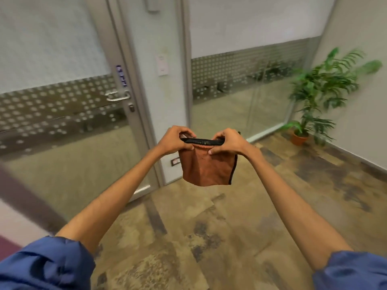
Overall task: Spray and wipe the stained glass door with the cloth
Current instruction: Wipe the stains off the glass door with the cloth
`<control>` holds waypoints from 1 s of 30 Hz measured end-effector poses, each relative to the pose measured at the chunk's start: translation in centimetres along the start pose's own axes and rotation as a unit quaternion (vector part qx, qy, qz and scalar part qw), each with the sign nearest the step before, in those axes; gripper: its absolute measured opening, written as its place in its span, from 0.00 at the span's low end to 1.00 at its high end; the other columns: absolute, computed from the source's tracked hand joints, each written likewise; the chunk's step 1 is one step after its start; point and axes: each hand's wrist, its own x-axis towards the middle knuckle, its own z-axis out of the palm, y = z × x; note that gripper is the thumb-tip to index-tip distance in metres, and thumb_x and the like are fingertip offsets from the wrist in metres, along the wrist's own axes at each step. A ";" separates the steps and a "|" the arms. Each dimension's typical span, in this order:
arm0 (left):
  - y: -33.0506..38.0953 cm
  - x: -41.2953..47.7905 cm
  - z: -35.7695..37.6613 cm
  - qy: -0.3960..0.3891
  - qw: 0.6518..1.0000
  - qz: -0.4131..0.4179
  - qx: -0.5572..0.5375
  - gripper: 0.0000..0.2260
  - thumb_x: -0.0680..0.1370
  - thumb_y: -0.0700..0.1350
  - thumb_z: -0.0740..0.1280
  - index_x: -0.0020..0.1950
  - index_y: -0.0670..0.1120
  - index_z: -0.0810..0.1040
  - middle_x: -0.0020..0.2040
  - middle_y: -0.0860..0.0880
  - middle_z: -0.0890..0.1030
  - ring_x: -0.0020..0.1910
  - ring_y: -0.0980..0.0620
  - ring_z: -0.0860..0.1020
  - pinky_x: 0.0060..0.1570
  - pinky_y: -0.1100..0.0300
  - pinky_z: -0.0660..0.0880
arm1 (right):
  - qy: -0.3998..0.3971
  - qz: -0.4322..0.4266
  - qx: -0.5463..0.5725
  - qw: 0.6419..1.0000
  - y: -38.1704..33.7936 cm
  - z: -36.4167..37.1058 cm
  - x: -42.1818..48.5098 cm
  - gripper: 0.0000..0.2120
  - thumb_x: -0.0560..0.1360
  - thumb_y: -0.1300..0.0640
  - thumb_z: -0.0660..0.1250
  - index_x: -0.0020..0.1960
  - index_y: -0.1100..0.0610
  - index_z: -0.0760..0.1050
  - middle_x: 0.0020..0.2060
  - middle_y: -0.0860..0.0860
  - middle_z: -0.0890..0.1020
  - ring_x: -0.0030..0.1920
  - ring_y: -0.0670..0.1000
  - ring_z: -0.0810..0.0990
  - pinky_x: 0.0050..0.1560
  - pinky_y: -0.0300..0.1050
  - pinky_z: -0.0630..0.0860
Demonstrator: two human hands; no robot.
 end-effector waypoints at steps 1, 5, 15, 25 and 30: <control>-1.2 -0.9 -1.6 0.017 1.000 -0.009 0.003 0.16 0.63 0.36 0.81 0.49 0.47 0.85 0.43 0.49 0.84 0.42 0.55 0.80 0.47 0.62 0.75 | -0.008 -0.011 0.009 1.000 -1.7 0.9 1.2 0.13 0.64 0.48 0.81 0.44 0.52 0.84 0.38 0.49 0.85 0.38 0.46 0.80 0.35 0.35 0.71; -5.1 -4.5 -7.6 0.079 0.995 -0.055 0.010 0.16 0.64 0.35 0.80 0.50 0.42 0.86 0.45 0.45 0.86 0.44 0.51 0.82 0.49 0.58 0.76 | -0.031 -0.063 0.038 0.997 -8.0 4.2 5.6 0.10 0.63 0.50 0.82 0.39 0.49 0.83 0.33 0.45 0.84 0.33 0.43 0.80 0.34 0.33 0.73; -14.2 -11.0 -20.0 0.240 0.960 -0.117 0.083 0.15 0.64 0.39 0.79 0.49 0.47 0.86 0.43 0.53 0.85 0.43 0.59 0.81 0.42 0.76 0.71 | -0.069 -0.177 0.088 0.978 -21.6 12.7 16.7 0.12 0.64 0.54 0.82 0.44 0.56 0.84 0.28 0.44 0.81 0.24 0.38 0.76 0.40 0.51 0.78; -24.1 -11.2 -30.8 0.346 0.917 -0.136 0.148 0.14 0.65 0.44 0.79 0.49 0.53 0.85 0.44 0.59 0.84 0.47 0.62 0.82 0.49 0.69 0.76 | -0.063 -0.239 0.127 0.961 -32.2 19.3 30.7 0.21 0.60 0.56 0.84 0.50 0.55 0.83 0.36 0.51 0.86 0.23 0.39 0.77 0.38 0.48 0.79; -27.5 -10.0 -36.0 0.375 0.906 -0.123 0.152 0.15 0.67 0.44 0.80 0.53 0.49 0.85 0.47 0.56 0.85 0.48 0.61 0.82 0.50 0.68 0.77 | -0.059 -0.259 0.124 0.956 -36.8 20.7 37.3 0.21 0.64 0.64 0.80 0.51 0.51 0.78 0.40 0.51 0.86 0.37 0.51 0.85 0.44 0.48 0.82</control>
